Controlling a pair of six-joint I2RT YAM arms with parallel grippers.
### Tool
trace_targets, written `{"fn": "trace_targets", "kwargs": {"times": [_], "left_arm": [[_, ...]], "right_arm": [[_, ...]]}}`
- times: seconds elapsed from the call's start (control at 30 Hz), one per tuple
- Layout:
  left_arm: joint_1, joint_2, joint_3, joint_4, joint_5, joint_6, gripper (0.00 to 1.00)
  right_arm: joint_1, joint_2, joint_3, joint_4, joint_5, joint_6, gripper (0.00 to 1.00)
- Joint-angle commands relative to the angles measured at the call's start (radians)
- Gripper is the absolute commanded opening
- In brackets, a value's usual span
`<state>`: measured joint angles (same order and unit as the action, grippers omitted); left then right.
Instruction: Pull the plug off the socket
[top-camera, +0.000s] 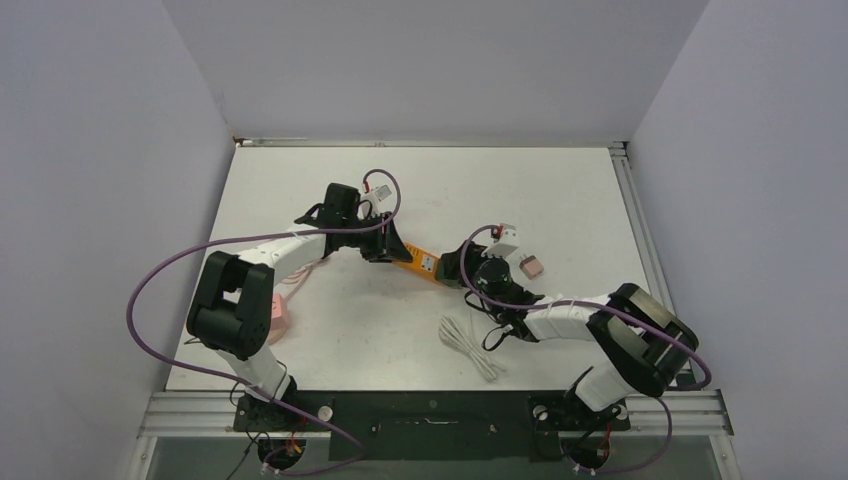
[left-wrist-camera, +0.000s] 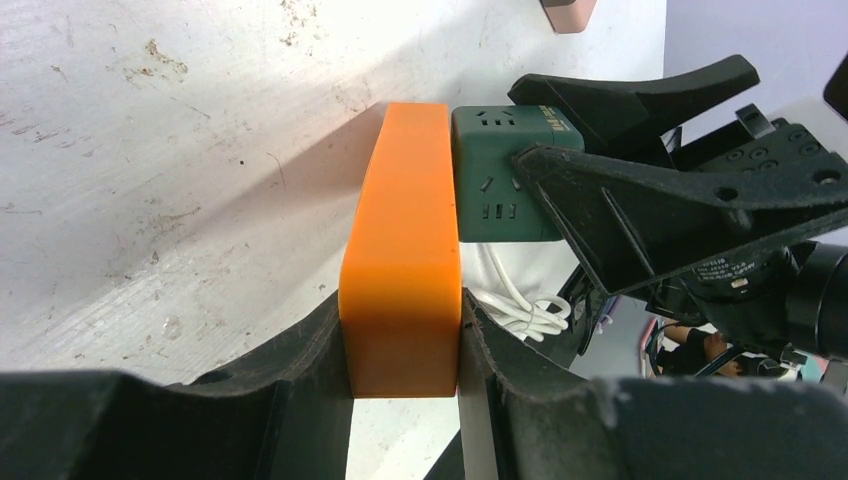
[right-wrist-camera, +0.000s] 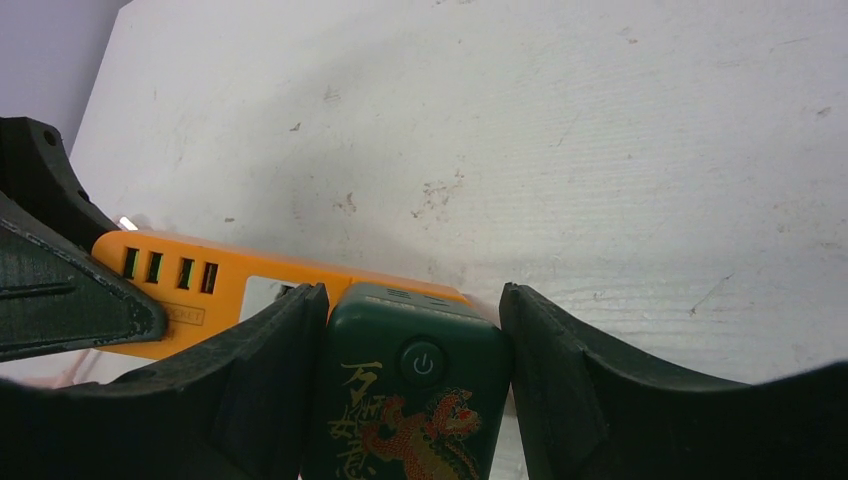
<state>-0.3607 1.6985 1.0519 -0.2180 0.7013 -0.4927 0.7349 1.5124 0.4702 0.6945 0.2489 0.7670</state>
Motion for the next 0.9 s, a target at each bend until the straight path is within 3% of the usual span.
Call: {"fn": "trace_targets", "kwargs": {"times": [0.0, 0.2, 0.43, 0.57, 0.87], "left_arm": [[-0.002, 0.015, 0.030, -0.040, -0.060, 0.020, 0.00], [-0.001, 0.020, 0.034, -0.052, -0.068, 0.028, 0.00], [-0.002, 0.017, 0.037, -0.066, -0.090, 0.041, 0.00], [-0.008, 0.016, 0.049, -0.097, -0.128, 0.065, 0.00], [-0.024, 0.011, 0.067, -0.141, -0.199, 0.100, 0.00]], "right_arm": [[0.098, -0.044, 0.026, -0.037, 0.156, -0.049, 0.05], [0.147, -0.078, 0.037, -0.108, 0.277, -0.053, 0.05], [-0.023, -0.062, -0.008, -0.047, 0.017, 0.052, 0.05], [-0.053, -0.056, -0.010, -0.040, -0.023, 0.073, 0.05], [0.138, -0.136, 0.053, -0.173, 0.265, -0.017, 0.05]]}}
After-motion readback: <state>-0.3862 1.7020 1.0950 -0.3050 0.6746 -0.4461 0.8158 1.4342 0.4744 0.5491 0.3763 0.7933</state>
